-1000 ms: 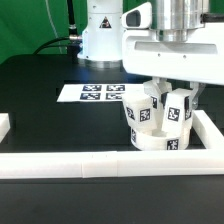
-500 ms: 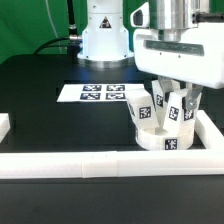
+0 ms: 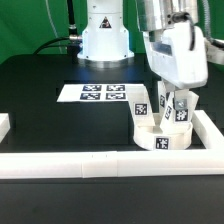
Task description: Assemble stool
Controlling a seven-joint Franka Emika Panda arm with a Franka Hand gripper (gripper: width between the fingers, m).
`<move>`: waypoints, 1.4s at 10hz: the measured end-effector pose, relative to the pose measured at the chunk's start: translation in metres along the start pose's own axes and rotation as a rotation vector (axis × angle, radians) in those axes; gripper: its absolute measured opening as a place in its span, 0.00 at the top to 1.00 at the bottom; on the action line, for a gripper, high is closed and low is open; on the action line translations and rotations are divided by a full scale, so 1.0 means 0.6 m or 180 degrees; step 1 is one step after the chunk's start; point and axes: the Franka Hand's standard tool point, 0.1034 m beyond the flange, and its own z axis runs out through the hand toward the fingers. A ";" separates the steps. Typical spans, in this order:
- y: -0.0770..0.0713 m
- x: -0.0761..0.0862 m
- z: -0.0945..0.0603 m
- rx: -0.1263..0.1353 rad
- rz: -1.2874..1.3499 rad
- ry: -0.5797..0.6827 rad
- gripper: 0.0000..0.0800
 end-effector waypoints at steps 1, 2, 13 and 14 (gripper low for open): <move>0.001 0.001 -0.001 0.0091 0.0224 -0.0015 0.58; 0.001 -0.003 -0.001 0.0171 0.0607 -0.0021 0.58; -0.027 -0.025 -0.051 0.0311 0.0408 -0.0118 0.19; -0.025 -0.024 -0.046 0.0302 0.0187 -0.0099 0.19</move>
Offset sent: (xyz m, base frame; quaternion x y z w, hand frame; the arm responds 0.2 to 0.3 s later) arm 0.0000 0.0000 0.0000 0.0000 0.0000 0.1938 0.9810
